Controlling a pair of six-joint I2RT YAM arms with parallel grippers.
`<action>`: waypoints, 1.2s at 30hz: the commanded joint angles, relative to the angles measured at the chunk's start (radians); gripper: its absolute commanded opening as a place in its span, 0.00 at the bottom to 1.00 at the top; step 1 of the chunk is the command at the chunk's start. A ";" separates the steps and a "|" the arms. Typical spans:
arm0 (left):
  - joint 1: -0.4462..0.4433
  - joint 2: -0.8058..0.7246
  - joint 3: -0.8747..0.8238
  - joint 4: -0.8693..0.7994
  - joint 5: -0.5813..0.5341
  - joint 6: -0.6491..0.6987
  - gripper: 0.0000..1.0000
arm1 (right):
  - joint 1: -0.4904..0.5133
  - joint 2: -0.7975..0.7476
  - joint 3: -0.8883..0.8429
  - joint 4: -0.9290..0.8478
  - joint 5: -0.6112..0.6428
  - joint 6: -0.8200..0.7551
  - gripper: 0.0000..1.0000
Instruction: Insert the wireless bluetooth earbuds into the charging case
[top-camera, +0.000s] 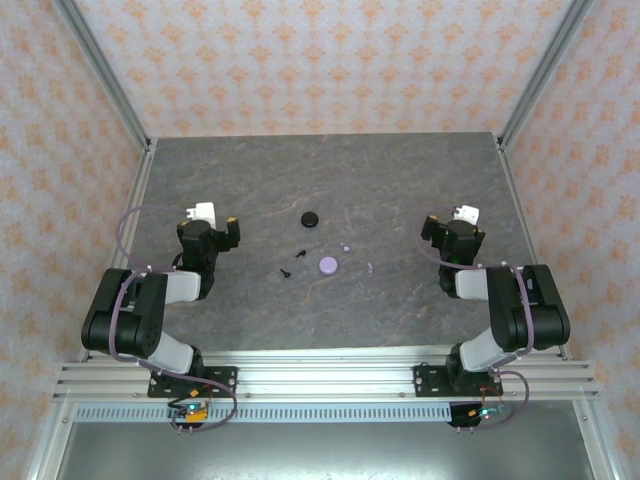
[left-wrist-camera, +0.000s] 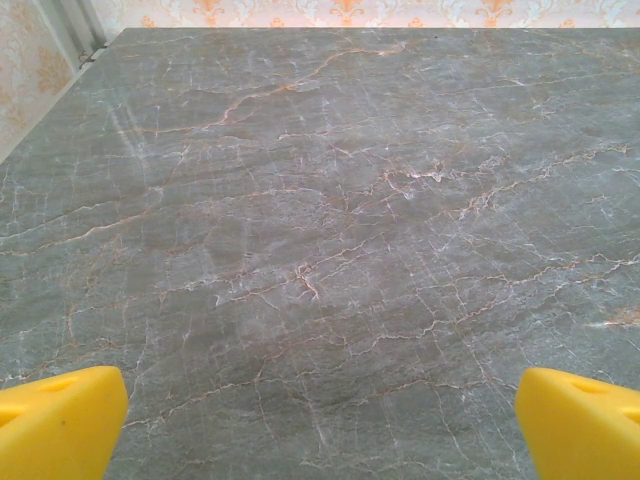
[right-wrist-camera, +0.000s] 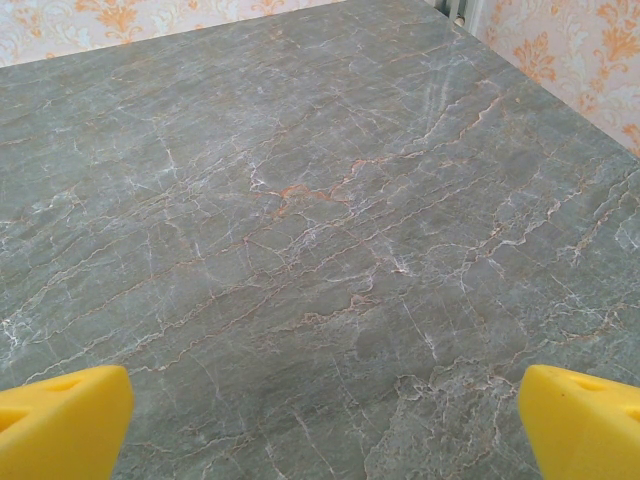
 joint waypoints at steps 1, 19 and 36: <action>-0.004 -0.003 0.021 -0.010 -0.011 0.018 1.00 | -0.001 0.000 0.018 0.000 -0.009 -0.008 0.99; -0.004 -0.192 0.211 -0.524 -0.081 -0.105 1.00 | -0.001 -0.198 0.226 -0.597 0.039 0.119 0.99; -0.173 0.030 0.724 -1.170 0.283 -0.282 0.88 | 0.154 -0.014 0.615 -1.158 -0.424 0.322 1.00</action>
